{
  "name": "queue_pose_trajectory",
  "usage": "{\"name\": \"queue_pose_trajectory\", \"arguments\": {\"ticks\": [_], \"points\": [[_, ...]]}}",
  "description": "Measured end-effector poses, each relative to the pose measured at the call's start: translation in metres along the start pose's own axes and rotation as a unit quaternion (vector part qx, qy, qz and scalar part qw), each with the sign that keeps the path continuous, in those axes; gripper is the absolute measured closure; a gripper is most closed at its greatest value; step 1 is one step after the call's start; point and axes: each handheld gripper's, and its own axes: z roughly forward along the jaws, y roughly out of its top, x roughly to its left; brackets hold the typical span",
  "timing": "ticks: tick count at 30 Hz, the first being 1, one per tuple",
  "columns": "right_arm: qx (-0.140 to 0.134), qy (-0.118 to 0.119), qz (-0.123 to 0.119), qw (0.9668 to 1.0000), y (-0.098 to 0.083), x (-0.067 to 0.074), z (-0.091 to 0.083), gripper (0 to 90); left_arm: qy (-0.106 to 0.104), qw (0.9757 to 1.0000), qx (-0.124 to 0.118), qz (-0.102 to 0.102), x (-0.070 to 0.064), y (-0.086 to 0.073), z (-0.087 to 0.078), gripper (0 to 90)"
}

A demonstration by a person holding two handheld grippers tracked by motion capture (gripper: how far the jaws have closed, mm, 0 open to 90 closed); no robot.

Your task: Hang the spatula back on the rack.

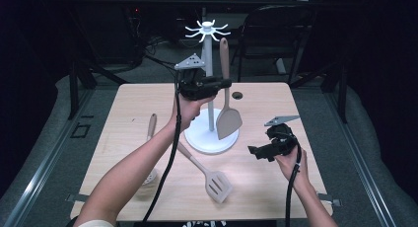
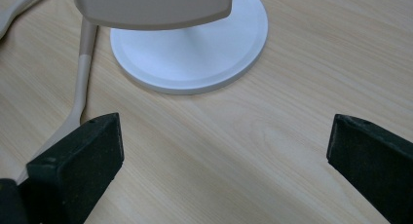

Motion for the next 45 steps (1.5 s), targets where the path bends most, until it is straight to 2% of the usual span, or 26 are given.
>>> {"name": "queue_pose_trajectory", "arguments": {"ticks": [5, 6, 12, 25, 26, 27, 35, 36, 37, 40, 45], "points": [[0.000, 0.001, 0.003, 1.0000, 0.000, -0.001, 0.000, 0.0, -0.001, 0.9999, -0.001, -0.011, 0.003, -0.002, 0.002, 77.2], [0.009, -0.005, -0.006, 0.9999, 0.000, -0.002, -0.001, 0.0, -0.002, 0.9999, -0.001, -0.012, 0.004, -0.002, 0.002, 77.2], [0.001, 0.000, 0.002, 1.0000, 0.000, -0.002, 0.001, 0.0, 0.000, 0.9999, -0.009, -0.014, 0.006, -0.002, 0.000, 77.2], [0.002, -0.001, 0.001, 1.0000, 0.000, -0.001, 0.001, 0.0, 0.018, 0.9996, -0.003, -0.022, 0.016, -0.003, -0.001, 77.2], [0.014, -0.006, -0.006, 0.9999, 0.001, -0.002, -0.001, 0.0, 0.020, 0.9996, -0.003, -0.022, 0.017, -0.003, -0.001, 77.1], [0.005, 0.000, 0.002, 1.0000, 0.000, -0.002, 0.001, 0.0, 0.022, 0.9995, -0.004, -0.022, 0.018, -0.004, -0.001, 77.1], [0.005, 0.000, 0.003, 1.0000, 0.000, -0.002, 0.001, 0.0, 0.054, 0.9985, 0.008, 0.004, 0.020, -0.004, 0.001, 77.0], [0.015, -0.005, -0.006, 0.9999, 0.001, -0.003, -0.001, 0.0, 0.057, 0.9983, 0.007, 0.006, 0.020, -0.004, 0.001, 77.0], [0.010, -0.003, -0.001, 0.9999, 0.000, -0.002, 0.000, 0.0, 0.061, 0.9980, 0.010, 0.008, 0.020, -0.003, 0.001, 76.9], [0.007, 0.003, 0.001, 1.0000, 0.000, -0.002, 0.002, 0.0, 0.068, 0.9975, 0.013, 0.014, 0.019, -0.003, 0.000, 76.8], [0.006, 0.003, 0.001, 1.0000, 0.000, -0.001, 0.002, 0.0, 0.071, 0.9973, 0.009, 0.013, 0.017, -0.004, -0.002, 75.2]]}}
